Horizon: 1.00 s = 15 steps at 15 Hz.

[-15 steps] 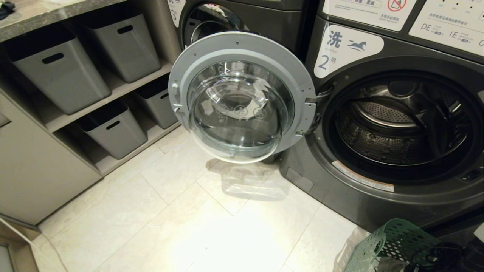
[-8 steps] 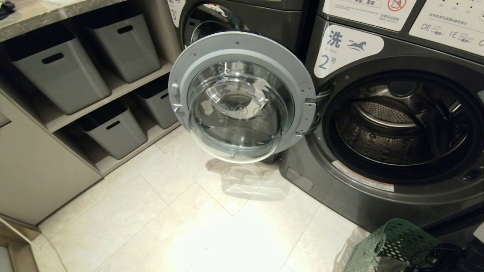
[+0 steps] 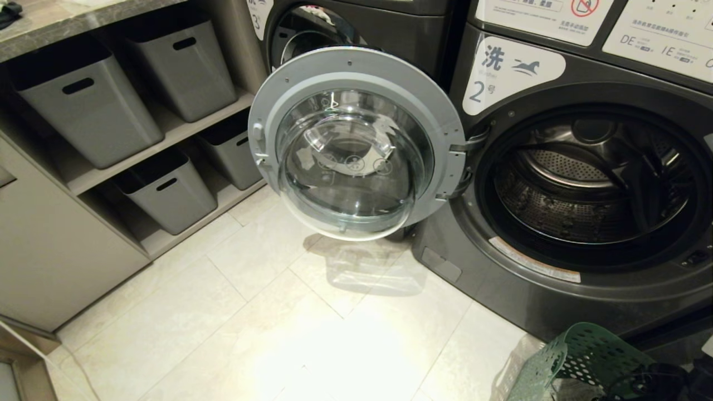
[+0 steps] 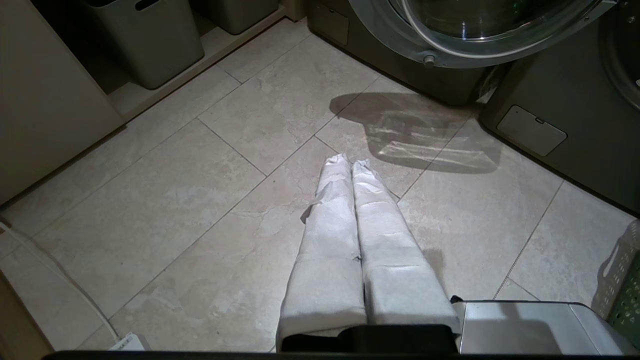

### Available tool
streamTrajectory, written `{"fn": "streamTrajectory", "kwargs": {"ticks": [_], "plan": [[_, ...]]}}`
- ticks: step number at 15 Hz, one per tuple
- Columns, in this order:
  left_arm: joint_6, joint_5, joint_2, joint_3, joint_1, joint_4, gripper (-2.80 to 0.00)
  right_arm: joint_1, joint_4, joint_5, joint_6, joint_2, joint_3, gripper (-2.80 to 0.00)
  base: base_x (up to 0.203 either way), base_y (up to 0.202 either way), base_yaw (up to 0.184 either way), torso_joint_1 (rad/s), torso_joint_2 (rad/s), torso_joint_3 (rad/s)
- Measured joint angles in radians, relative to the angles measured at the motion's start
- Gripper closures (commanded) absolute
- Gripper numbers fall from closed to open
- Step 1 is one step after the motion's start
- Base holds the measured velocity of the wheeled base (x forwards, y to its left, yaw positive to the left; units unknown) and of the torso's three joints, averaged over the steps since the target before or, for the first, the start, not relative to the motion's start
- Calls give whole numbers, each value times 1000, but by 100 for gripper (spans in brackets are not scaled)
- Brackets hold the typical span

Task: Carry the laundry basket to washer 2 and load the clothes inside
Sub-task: Place the clothes into the washing machine

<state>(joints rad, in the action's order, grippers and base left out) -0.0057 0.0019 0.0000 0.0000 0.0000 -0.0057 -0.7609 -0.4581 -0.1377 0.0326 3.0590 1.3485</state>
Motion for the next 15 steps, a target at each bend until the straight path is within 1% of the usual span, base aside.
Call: {"fn": "streamTrajectory", "kwargs": {"ticks": [2,6,8,10,15], "plan": [[0,0,0,0,0,0,0,-6,-85,3,-31,-8,-89,-280,0,0,0,0,0,0],[0,0,0,0,0,0,0,-5,-324,5,-101,-34,-301,-280,0,0,0,0,0,0],[0,-1,0,0,0,0,0,-2,-419,5,-133,-53,-398,-280,0,0,0,0,0,0],[2,-1,0,0,0,0,0,4,-496,6,-140,-68,-469,-280,0,0,0,0,0,0],[-2,-1,0,0,0,0,0,9,-628,5,-141,-84,-608,-280,0,0,0,0,0,0]]}}
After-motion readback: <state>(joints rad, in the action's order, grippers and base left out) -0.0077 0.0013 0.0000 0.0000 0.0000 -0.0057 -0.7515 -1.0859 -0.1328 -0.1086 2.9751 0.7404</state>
